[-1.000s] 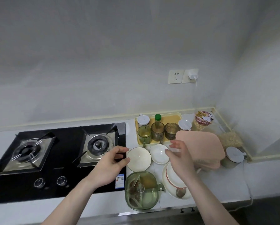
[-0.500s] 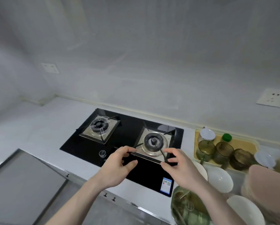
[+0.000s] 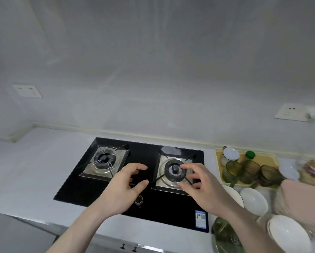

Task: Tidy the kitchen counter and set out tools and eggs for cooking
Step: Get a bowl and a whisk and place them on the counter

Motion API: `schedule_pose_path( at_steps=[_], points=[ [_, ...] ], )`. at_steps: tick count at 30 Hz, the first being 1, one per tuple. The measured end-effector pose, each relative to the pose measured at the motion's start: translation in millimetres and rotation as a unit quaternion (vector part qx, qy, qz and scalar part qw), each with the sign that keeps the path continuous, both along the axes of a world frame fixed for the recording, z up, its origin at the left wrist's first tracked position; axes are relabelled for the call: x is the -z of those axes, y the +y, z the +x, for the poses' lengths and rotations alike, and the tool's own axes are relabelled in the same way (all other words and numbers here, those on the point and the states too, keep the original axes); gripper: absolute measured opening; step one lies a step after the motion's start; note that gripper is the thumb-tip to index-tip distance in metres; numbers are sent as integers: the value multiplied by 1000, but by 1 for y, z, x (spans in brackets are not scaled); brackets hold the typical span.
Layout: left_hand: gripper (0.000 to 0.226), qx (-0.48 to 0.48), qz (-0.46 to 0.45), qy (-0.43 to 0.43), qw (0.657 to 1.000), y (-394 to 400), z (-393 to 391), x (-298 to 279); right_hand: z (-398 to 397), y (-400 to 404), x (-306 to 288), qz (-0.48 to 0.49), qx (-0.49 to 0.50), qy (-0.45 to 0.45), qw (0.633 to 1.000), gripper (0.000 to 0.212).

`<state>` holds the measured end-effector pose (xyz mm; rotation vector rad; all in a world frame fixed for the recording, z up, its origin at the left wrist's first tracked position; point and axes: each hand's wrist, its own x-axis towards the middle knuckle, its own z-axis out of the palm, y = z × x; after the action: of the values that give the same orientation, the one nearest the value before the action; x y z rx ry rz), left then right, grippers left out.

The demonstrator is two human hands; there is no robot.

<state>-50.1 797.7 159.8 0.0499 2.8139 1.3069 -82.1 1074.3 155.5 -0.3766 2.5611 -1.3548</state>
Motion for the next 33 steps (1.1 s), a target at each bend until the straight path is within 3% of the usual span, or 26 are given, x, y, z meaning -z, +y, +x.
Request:
schedule_pose_path(
  at_steps=[7, 17, 26, 33],
  points=[
    [36, 113, -10, 44, 993, -7, -25, -17, 29, 2, -24, 44, 81, 31, 995, 43],
    [32, 253, -20, 150, 956, 54, -25, -85, 104, 49, -88, 71, 176, 139, 972, 44],
    [33, 318, -40, 247, 914, 130, 9, -147, 178, 117, -151, 130, 243, 197, 941, 44],
    [33, 343, -42, 246, 906, 183, 48, -159, 252, 165, -162, 119, 291, 218, 924, 43]
  ],
)
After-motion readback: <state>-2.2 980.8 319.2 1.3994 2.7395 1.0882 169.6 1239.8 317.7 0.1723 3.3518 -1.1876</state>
